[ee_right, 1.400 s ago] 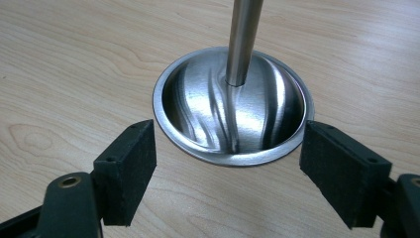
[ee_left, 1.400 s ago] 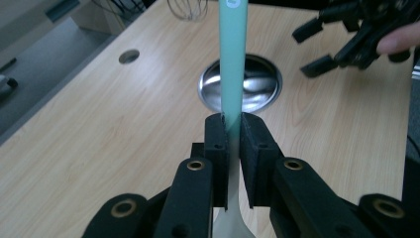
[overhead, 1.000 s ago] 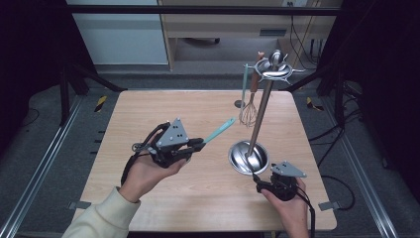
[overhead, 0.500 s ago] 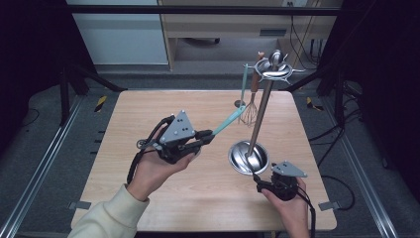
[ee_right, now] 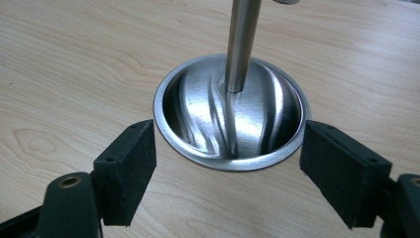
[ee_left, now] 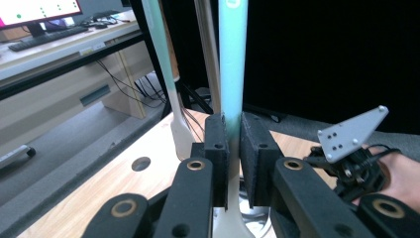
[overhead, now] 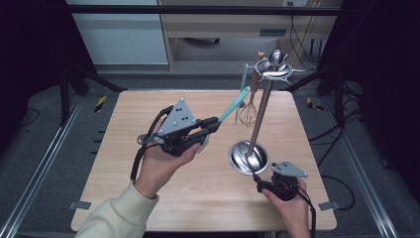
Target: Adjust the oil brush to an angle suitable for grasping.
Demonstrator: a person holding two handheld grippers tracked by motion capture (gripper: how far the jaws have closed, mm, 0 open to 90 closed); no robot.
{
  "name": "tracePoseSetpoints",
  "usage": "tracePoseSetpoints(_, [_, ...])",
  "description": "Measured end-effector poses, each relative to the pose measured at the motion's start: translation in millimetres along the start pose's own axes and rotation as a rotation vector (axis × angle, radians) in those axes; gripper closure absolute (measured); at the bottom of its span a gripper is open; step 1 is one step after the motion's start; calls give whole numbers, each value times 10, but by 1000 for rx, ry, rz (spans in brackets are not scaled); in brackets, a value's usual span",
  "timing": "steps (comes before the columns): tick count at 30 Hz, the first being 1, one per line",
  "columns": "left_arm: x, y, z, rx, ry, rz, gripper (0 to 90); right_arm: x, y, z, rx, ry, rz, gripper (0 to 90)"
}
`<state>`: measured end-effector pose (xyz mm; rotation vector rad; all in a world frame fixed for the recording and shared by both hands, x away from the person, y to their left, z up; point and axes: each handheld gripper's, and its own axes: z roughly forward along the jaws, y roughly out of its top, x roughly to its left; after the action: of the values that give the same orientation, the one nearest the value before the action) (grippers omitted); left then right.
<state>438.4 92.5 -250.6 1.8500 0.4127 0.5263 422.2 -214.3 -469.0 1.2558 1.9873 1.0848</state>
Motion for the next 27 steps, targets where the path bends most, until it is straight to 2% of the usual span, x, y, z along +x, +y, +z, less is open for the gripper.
tracePoseSetpoints(3, [-8, 35, 7, -16, -7, -7, 825, 5, 5, -4, -2, 1, -4, 223])
tracePoseSetpoints(11, [-25, 120, 119, -11, 6, -3, 825, 5, 0, -15, -4, 3, -1, 225])
tracePoseSetpoints(23, [7, 139, 229, -11, 8, -32, 825, -2, -3, -16, -4, 3, 1, 225])
tracePoseSetpoints(27, [18, 137, 258, -7, -3, -46, 825, -3, -3, -15, -4, 4, 1, 225])
